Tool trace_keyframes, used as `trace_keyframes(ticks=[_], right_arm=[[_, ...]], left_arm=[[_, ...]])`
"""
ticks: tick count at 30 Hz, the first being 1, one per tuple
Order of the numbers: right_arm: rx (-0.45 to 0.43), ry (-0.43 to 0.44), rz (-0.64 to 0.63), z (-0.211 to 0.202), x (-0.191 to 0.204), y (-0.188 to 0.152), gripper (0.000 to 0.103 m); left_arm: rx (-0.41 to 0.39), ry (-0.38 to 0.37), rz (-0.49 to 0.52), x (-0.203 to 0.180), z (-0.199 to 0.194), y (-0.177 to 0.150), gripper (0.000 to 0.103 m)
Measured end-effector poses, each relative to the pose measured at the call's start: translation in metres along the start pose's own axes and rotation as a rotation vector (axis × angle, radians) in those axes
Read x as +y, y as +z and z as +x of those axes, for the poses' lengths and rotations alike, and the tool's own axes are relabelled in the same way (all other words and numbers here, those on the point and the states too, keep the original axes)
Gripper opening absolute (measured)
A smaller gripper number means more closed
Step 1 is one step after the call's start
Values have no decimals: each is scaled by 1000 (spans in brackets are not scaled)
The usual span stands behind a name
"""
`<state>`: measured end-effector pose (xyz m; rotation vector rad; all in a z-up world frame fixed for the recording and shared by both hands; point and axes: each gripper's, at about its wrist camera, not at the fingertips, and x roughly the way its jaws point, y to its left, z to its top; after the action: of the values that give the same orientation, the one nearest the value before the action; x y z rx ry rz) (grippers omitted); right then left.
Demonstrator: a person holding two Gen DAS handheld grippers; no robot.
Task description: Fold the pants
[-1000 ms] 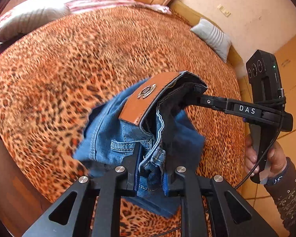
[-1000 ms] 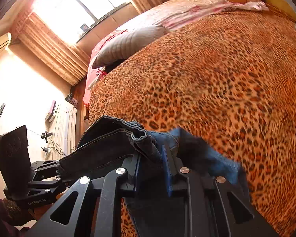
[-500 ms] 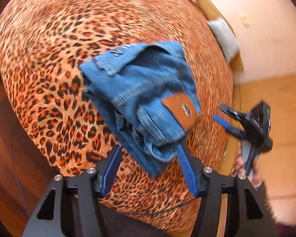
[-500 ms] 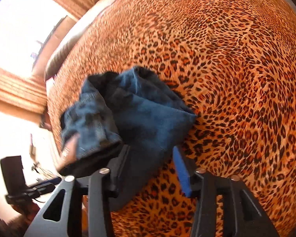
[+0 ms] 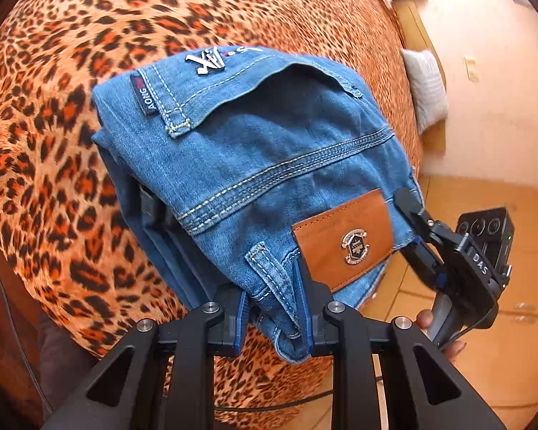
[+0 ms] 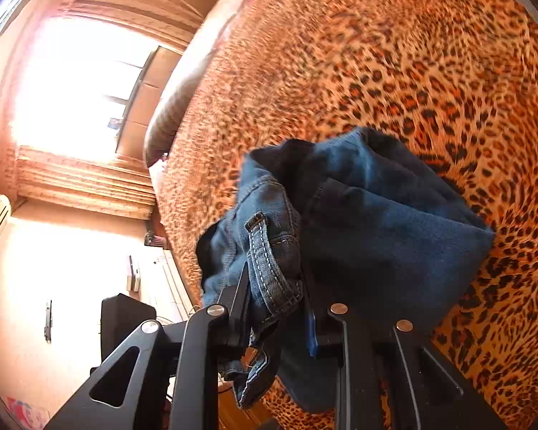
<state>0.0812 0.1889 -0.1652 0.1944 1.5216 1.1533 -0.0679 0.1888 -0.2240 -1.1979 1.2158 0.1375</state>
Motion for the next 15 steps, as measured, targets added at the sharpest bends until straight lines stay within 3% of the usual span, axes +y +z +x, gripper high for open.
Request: trace_keyframes(ticks=[3, 4, 6, 9, 11, 13, 15], right_arm=[[65, -163, -10, 10, -31, -16, 23], [103, -202, 40, 23, -52, -22, 24], [135, -238, 98, 42, -83, -30, 25], [110, -171, 160, 32, -91, -33, 33], [117, -181, 136, 17, -84, -30, 48], [67, -206, 115, -4, -77, -24, 50], [-22, -228, 95, -26, -69, -9, 51]], left_arm=[[80, 104, 4, 10, 42, -1, 22], [113, 109, -20, 18, 55, -3, 22], [100, 100, -17, 21, 53, -5, 23], [121, 94, 78, 13, 23, -12, 22], [110, 99, 176, 7, -7, -21, 22], [58, 124, 284, 1, -41, -27, 22], [-34, 170, 322, -4, -75, -15, 30]])
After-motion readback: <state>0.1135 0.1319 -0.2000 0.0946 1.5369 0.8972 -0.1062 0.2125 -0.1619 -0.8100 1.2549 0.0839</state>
